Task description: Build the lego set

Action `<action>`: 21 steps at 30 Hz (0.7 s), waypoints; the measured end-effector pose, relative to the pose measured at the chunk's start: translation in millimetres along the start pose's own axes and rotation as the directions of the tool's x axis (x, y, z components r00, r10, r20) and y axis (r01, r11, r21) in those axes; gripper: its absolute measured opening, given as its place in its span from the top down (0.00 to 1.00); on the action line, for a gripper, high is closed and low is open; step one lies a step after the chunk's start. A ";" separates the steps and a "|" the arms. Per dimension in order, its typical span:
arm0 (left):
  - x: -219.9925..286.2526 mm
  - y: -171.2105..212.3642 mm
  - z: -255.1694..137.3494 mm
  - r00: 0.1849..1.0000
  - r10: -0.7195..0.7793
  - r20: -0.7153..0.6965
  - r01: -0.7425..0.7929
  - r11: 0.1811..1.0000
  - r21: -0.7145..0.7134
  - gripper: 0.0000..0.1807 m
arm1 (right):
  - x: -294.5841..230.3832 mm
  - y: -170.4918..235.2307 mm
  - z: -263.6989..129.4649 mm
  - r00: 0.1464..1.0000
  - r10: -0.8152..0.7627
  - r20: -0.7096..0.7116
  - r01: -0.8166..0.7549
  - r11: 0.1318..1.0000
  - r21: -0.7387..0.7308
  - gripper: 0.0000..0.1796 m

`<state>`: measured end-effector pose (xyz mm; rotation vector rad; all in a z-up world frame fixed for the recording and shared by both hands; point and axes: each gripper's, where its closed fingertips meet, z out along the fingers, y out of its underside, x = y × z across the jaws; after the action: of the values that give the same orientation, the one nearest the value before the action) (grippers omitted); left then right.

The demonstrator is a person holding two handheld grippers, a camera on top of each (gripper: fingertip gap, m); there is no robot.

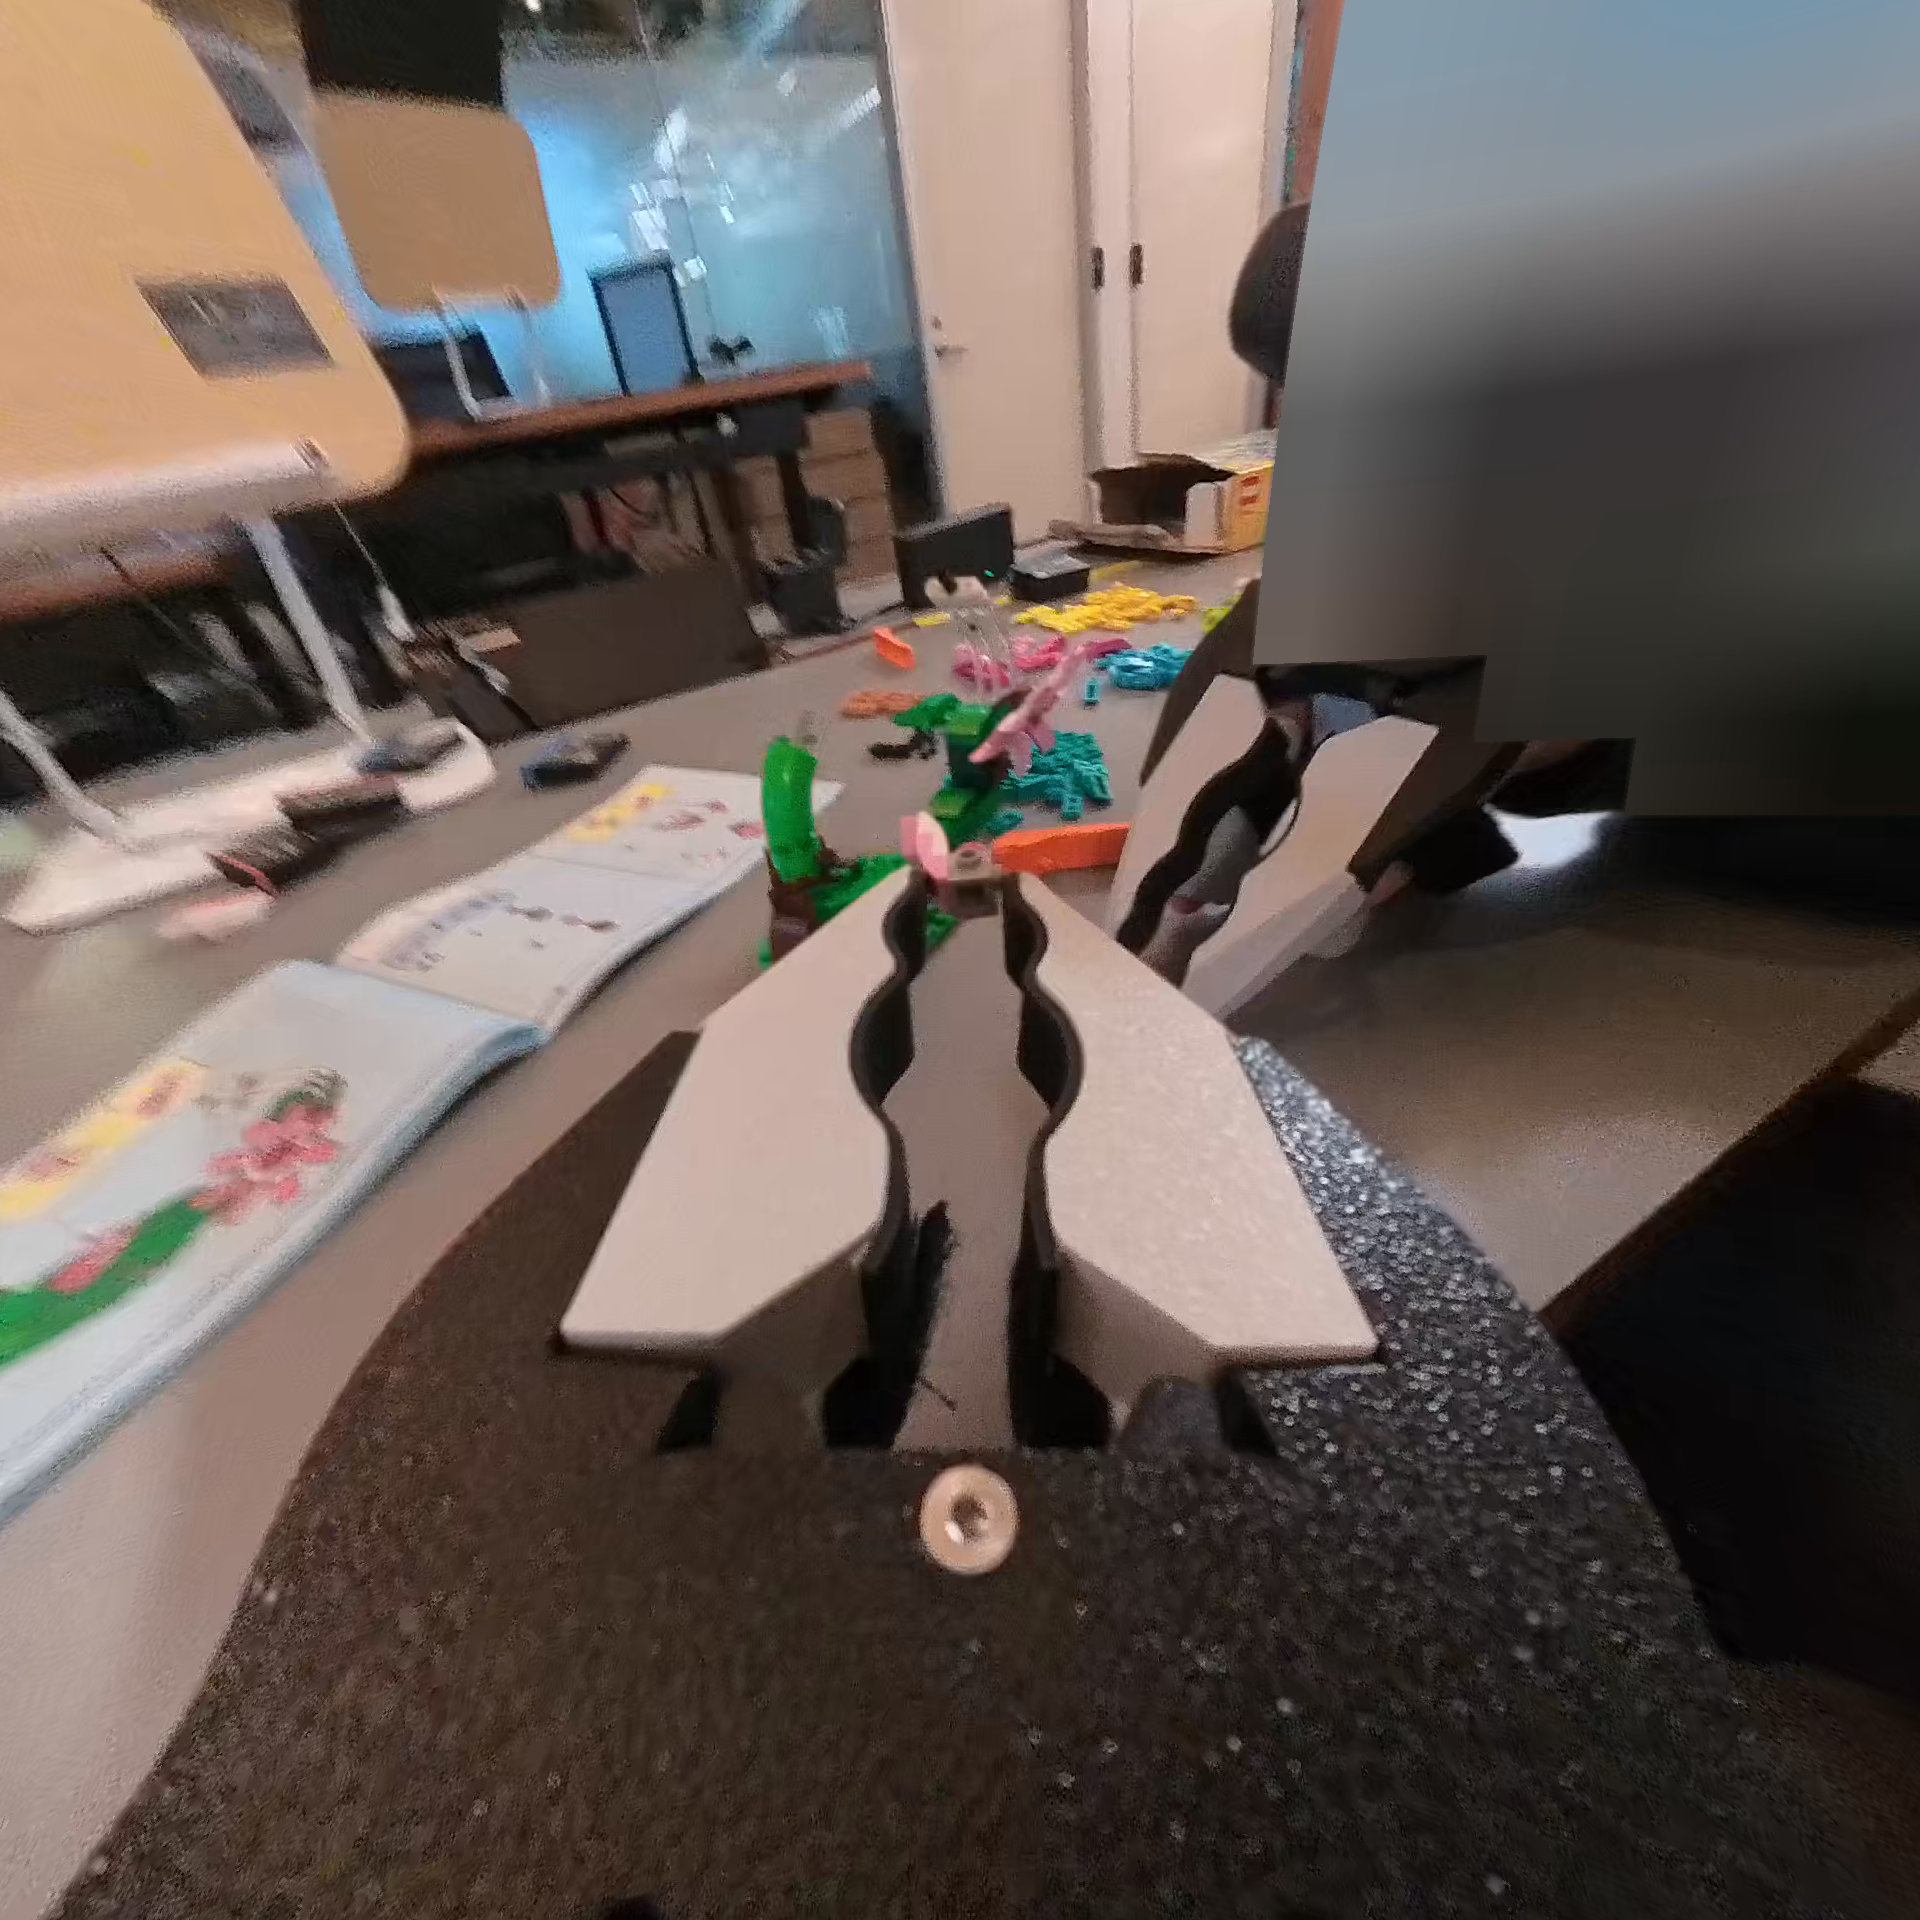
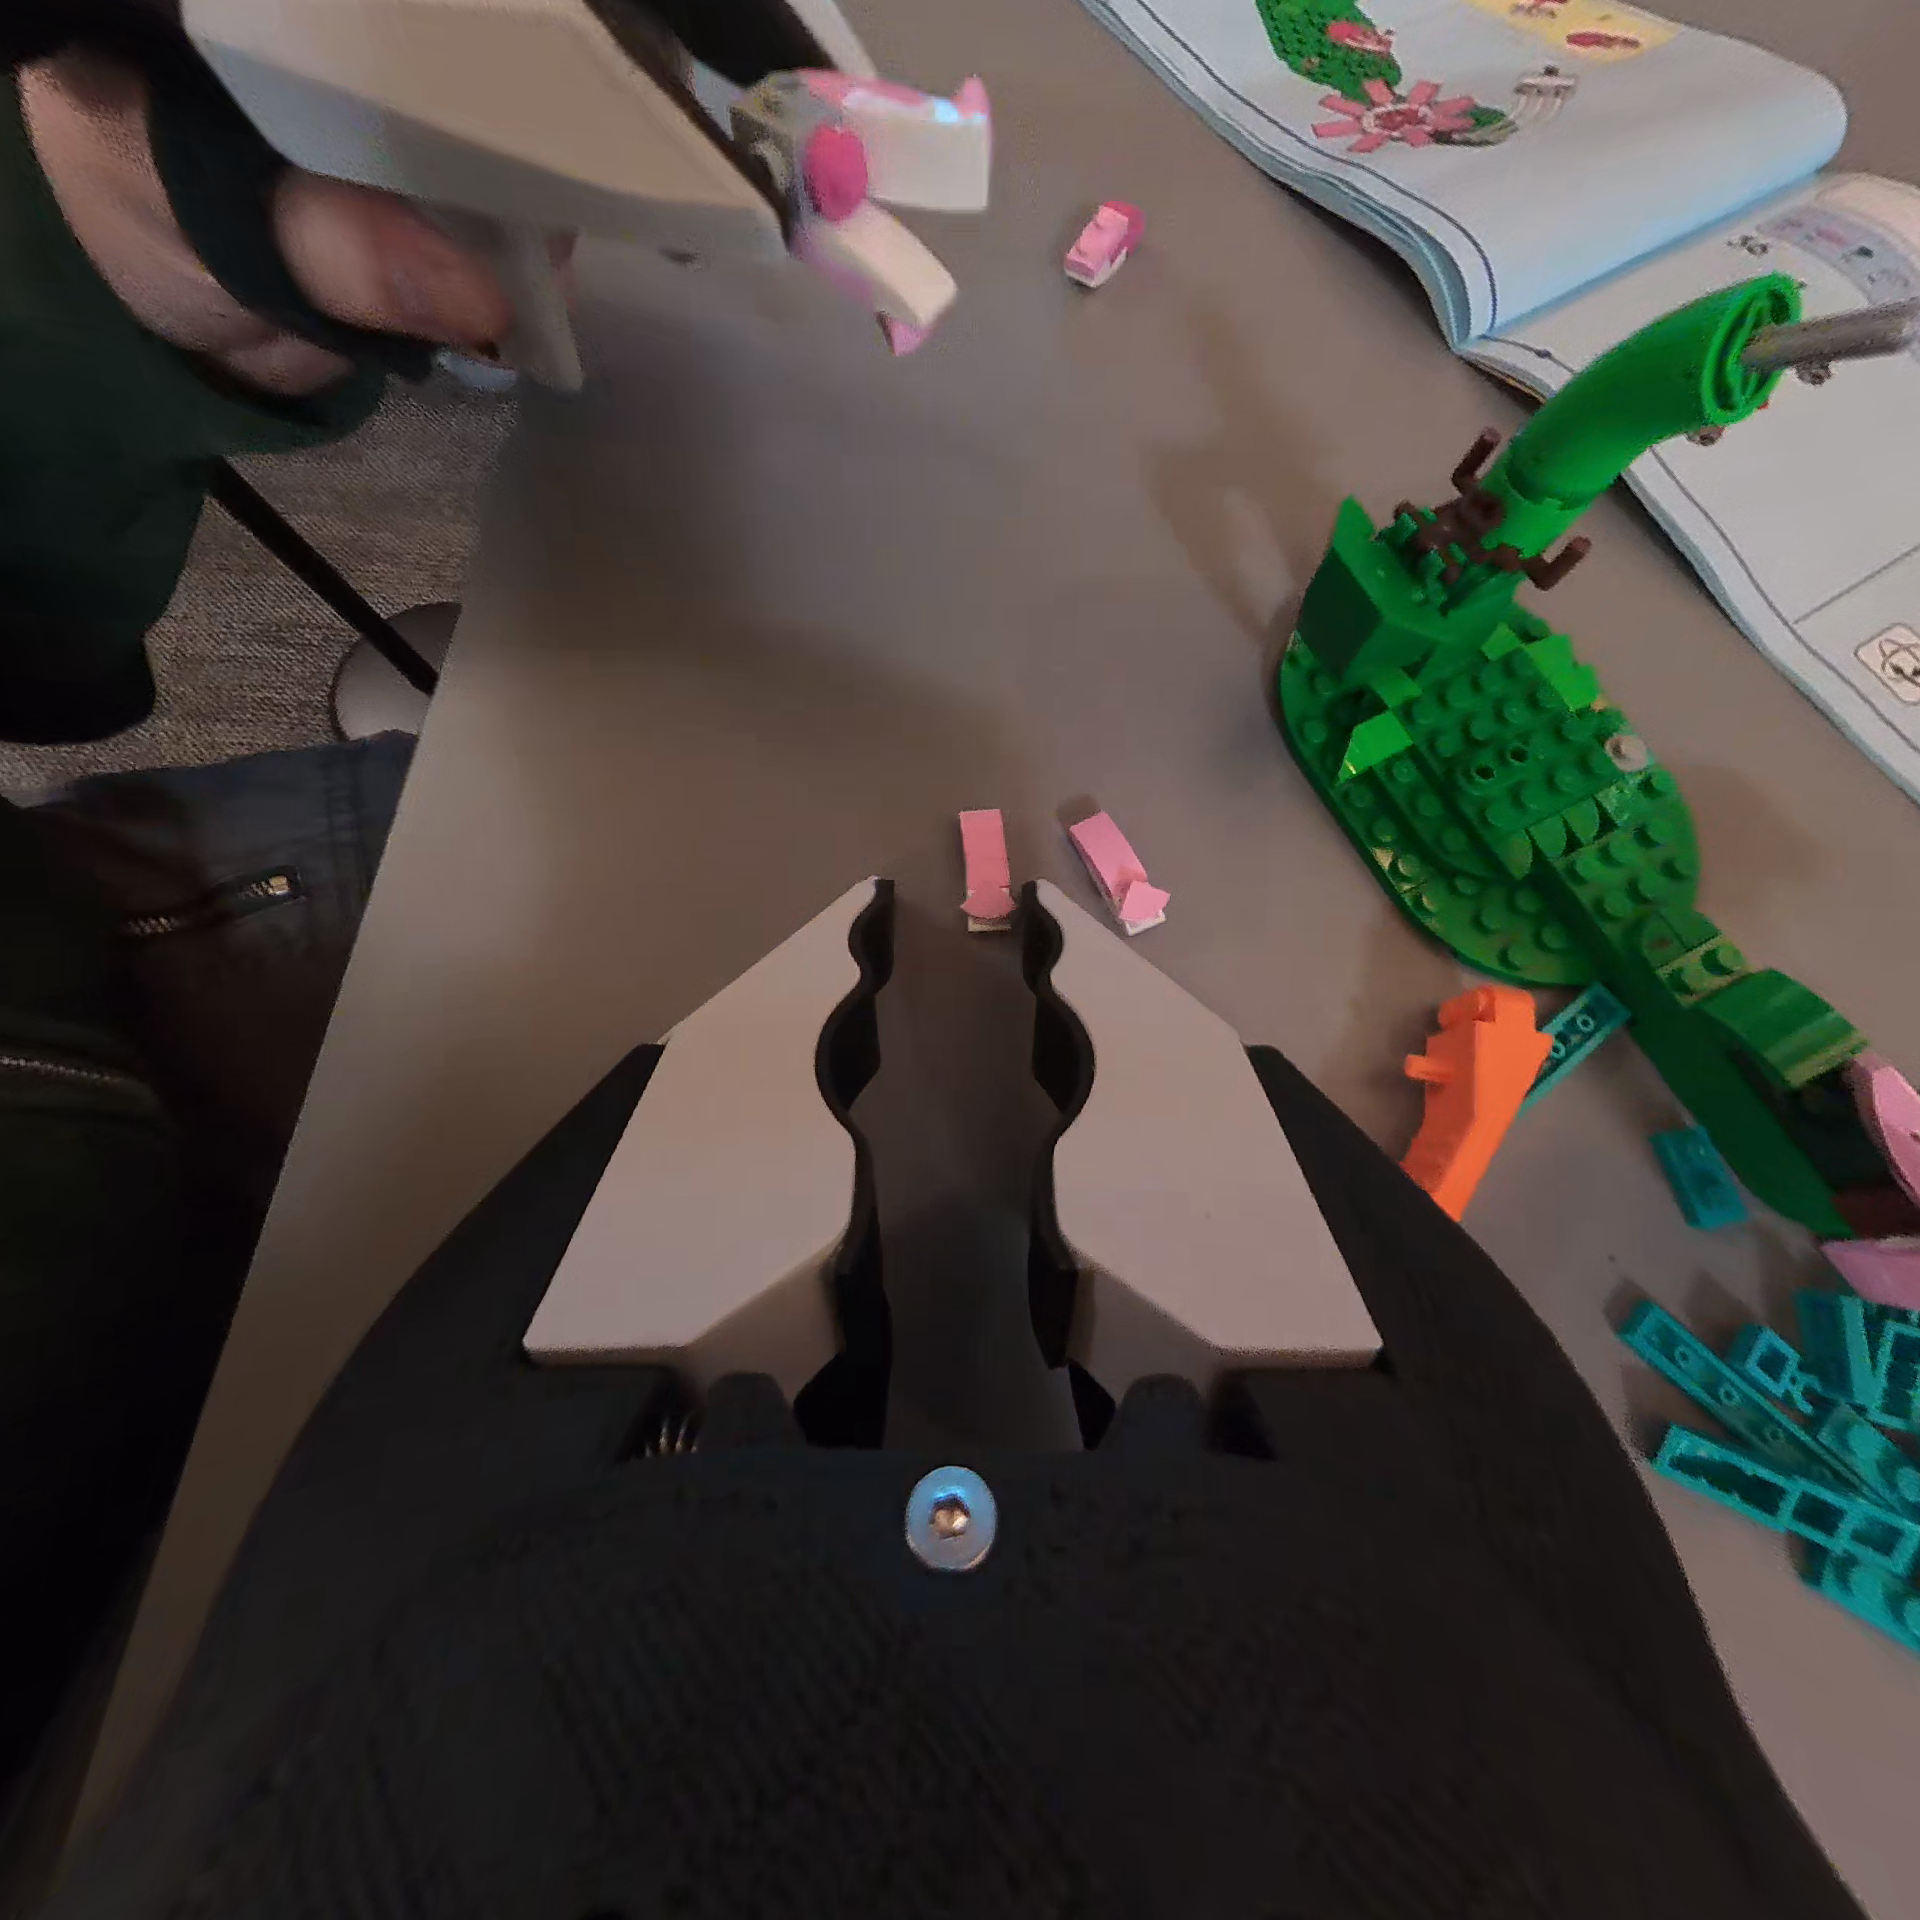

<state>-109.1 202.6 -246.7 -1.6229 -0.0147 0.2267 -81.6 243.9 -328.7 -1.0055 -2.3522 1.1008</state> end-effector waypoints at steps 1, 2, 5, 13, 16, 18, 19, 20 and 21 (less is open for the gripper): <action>0.1 -2.4 -1.8 0.997 0.072 0.024 -0.072 0.997 0.020 0.93 | 0.1 -0.2 -0.3 1.000 -0.011 -0.010 0.011 1.000 0.002 0.87; 0.9 -4.6 -2.8 0.989 0.141 0.039 -0.142 0.989 0.028 0.93 | 0.3 -0.6 -0.8 1.000 -0.022 -0.022 0.022 1.000 0.006 0.87; 2.9 -4.5 -2.7 0.968 0.243 0.059 -0.245 0.969 0.022 0.93 | -1.1 -1.6 -2.0 0.998 -0.053 -0.039 0.054 0.998 0.013 0.87; 6.9 -1.0 -0.6 0.965 0.261 0.033 -0.261 0.965 0.002 0.93 | -1.7 -1.1 0.0 0.999 -0.046 0.021 0.046 0.999 0.004 0.86; 6.9 2.2 1.7 0.960 0.276 0.040 -0.275 0.961 -0.024 0.93 | -2.3 0.0 -1.3 0.997 -0.062 0.045 0.062 0.998 0.005 0.86; 3.2 6.1 3.2 0.968 0.246 0.055 -0.243 0.968 -0.054 0.93 | -2.8 0.4 -1.4 0.997 -0.053 0.059 0.053 0.999 0.004 0.86; 1.7 9.5 3.7 0.974 0.218 0.059 -0.214 0.974 -0.069 0.93 | -2.9 0.4 -1.5 0.997 -0.052 0.061 0.052 0.999 0.004 0.86; 1.1 14.5 4.0 0.982 0.180 0.057 -0.175 0.981 -0.082 0.93 | -2.9 0.3 -1.6 0.997 -0.057 0.057 0.057 0.998 0.005 0.86; 1.6 18.5 3.8 0.988 0.145 0.052 -0.140 0.986 -0.085 0.93 | -3.1 0.2 -1.8 0.996 -0.068 0.049 0.068 0.998 0.007 0.86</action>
<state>-110.5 205.3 -265.4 -1.6999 0.0487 0.3873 -78.3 242.7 -327.7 -0.8994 -2.4023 1.1169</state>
